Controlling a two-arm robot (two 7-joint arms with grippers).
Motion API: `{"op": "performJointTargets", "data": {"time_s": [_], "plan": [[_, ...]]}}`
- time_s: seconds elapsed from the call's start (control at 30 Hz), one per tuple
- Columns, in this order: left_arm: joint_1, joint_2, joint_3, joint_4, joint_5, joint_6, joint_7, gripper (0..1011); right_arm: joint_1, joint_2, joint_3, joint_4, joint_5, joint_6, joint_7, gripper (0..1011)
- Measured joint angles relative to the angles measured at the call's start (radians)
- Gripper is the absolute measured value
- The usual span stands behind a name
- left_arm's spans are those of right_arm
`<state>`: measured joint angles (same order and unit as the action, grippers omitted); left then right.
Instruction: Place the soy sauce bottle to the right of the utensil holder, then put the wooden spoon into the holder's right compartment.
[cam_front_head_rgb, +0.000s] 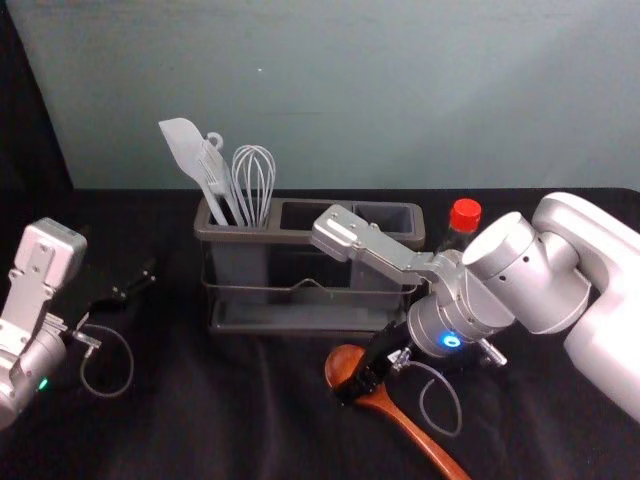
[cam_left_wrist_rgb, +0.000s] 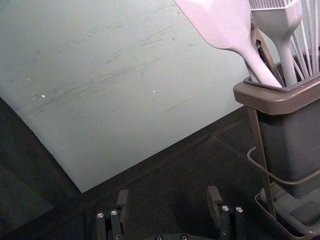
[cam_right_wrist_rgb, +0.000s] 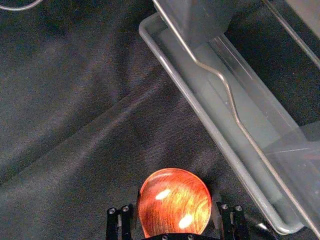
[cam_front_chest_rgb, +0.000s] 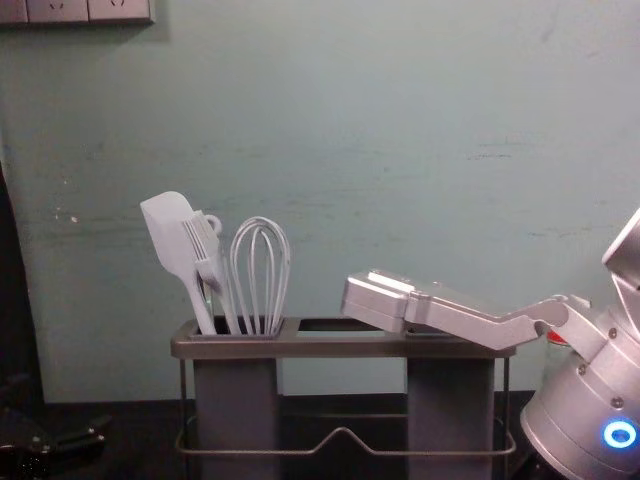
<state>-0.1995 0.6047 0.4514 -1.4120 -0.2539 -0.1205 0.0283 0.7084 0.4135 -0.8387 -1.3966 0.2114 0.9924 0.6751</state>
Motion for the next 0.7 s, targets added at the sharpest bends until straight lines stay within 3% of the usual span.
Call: {"op": "performJointTargets", "data": {"time_s": [0.37,0.7], "plan": [[0.0,0.0,0.0,0.0,0.0,0.0,0.0,1011,-0.046,0.006,0.051,-0.049,-0.02,0.05,-0.036,837],[0.0,0.0,0.0,0.0,0.0,0.0,0.0,1011,-0.099,0.021,0.111,-0.108,-0.024,0.057,-0.053,838]]}}
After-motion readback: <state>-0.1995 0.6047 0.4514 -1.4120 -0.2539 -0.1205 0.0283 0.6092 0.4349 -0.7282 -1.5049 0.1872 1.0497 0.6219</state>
